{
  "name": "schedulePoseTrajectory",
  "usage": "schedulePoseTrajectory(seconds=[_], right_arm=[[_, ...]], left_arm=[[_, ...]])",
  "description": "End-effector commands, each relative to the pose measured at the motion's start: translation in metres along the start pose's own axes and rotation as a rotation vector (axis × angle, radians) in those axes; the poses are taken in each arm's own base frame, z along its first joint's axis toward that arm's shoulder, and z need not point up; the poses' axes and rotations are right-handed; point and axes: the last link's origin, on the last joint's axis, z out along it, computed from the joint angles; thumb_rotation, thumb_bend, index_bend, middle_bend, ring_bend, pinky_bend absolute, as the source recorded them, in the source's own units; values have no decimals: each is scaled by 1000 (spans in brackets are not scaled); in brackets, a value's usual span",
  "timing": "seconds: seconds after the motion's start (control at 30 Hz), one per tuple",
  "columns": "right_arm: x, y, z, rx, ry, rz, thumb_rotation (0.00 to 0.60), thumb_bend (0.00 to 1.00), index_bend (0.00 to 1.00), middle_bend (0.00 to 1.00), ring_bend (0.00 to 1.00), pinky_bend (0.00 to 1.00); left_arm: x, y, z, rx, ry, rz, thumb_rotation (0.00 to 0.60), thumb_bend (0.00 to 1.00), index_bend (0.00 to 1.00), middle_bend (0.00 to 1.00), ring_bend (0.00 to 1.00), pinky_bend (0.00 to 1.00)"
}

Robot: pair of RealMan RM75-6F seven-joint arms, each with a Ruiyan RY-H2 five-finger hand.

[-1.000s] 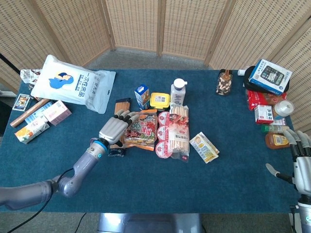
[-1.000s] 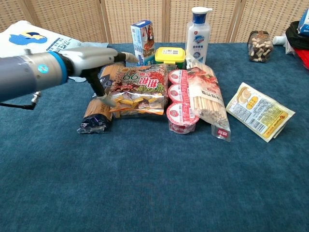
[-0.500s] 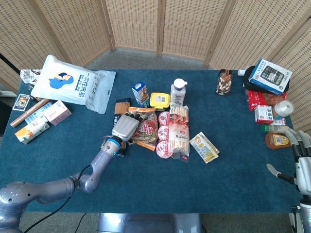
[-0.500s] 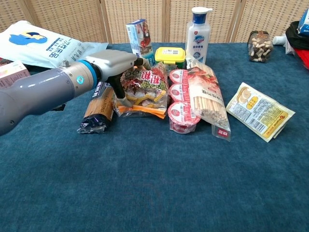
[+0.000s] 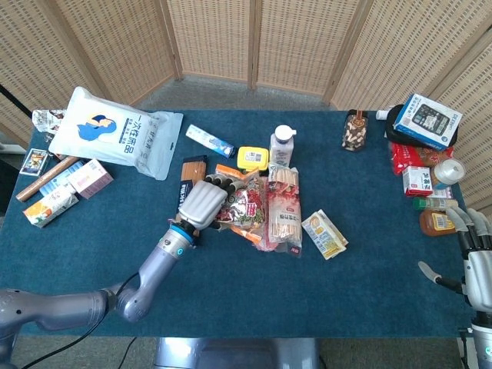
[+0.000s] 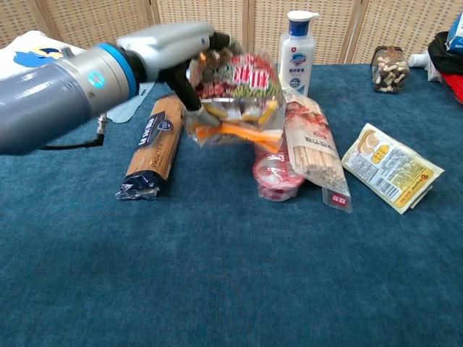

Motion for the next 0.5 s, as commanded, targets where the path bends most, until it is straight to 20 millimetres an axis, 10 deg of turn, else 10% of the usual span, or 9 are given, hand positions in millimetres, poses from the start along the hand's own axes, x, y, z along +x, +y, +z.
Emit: schedulePoseTrajectory(seconds=[0.03,0.5], right_arm=[[0,0,0,0,-2,1,600,0,0,0,0,0],[-4,-1,0,0,-15,-6,600,0,0,0,0,0]], left_arm=[[39,-1,-17,-6,82,-32,600,70,840,970,1000,1000],[129,-3,-49,7,259,1,600,71,840,969,1000,1000]])
